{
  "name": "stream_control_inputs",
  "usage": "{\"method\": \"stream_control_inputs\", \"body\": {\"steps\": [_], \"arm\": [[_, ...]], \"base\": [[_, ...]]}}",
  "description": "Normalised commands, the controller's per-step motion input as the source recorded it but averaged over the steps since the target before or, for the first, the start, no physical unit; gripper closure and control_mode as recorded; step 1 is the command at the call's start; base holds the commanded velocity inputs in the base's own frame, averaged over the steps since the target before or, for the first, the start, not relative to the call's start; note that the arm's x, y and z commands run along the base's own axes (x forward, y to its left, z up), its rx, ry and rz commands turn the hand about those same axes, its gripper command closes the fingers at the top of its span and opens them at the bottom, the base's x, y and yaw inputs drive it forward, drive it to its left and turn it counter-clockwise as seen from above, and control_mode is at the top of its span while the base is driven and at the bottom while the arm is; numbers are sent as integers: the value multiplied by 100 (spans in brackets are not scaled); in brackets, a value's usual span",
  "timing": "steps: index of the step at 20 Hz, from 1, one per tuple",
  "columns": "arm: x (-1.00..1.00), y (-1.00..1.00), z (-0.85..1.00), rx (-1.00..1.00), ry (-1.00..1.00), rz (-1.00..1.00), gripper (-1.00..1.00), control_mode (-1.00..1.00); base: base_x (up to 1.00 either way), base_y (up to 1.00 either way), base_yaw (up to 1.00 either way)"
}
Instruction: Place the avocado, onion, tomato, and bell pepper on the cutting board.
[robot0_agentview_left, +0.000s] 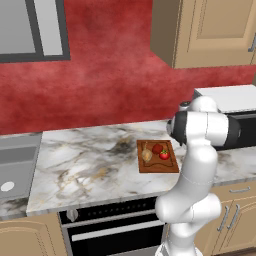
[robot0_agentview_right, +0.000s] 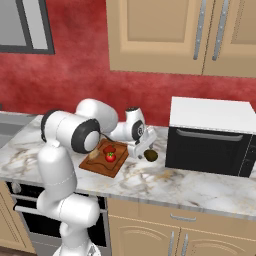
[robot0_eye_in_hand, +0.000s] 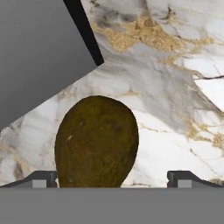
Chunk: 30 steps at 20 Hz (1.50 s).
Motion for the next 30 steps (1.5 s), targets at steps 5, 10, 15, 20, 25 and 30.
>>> {"method": "stream_control_inputs", "body": {"steps": [5, 10, 15, 20, 25, 30], "arm": [[23, -9, -10, 0, 0, -1, -100, -100], [13, -6, -12, 0, 0, 0, -100, -100], [1, -2, -10, -1, 0, 0, 100, -100], [0, 0, 4, 0, -2, -1, 100, -100], [0, 25, 57, 1, -8, -4, 100, -100], [-6, 61, 58, 4, -1, -2, 100, -100]], "base": [[0, 0, 0], [0, 0, 0], [0, 0, 0], [0, 0, 0], [0, 0, 0], [0, 0, 0]]}}
